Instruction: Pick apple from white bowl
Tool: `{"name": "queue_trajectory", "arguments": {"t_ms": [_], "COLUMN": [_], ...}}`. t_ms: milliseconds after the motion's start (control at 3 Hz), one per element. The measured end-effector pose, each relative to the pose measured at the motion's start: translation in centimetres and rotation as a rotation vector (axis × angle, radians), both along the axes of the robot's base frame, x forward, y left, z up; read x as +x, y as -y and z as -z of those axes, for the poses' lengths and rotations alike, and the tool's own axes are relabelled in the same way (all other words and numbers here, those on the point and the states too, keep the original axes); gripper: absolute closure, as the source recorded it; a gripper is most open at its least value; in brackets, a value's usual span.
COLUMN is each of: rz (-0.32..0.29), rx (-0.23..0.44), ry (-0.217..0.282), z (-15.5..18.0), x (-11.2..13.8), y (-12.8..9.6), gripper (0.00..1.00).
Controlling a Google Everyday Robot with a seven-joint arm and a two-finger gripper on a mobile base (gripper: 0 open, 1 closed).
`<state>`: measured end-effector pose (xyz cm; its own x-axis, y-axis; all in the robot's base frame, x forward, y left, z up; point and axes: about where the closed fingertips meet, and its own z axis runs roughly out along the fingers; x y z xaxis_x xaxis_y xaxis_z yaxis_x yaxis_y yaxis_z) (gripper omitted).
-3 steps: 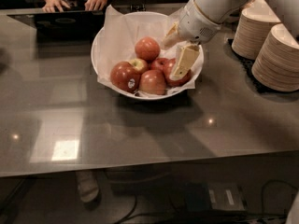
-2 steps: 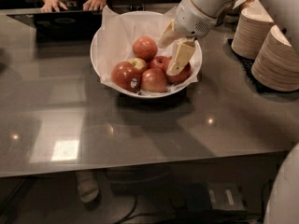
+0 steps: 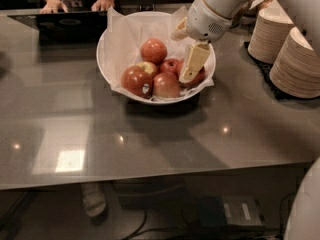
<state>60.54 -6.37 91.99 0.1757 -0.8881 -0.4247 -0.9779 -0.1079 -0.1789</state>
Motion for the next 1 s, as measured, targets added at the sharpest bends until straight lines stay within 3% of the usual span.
{"name": "queue_trajectory", "arguments": {"t_ms": [333,667,1000], "rz": [0.0,0.007,0.019], "rx": [0.0,0.003,0.008], "ry": [0.0,0.0,0.012], "z": [0.01,0.14,0.21], "x": [0.0,0.01,0.2], "y": [-0.01,-0.01,0.14], "gripper": [0.0,0.01,0.2]}}
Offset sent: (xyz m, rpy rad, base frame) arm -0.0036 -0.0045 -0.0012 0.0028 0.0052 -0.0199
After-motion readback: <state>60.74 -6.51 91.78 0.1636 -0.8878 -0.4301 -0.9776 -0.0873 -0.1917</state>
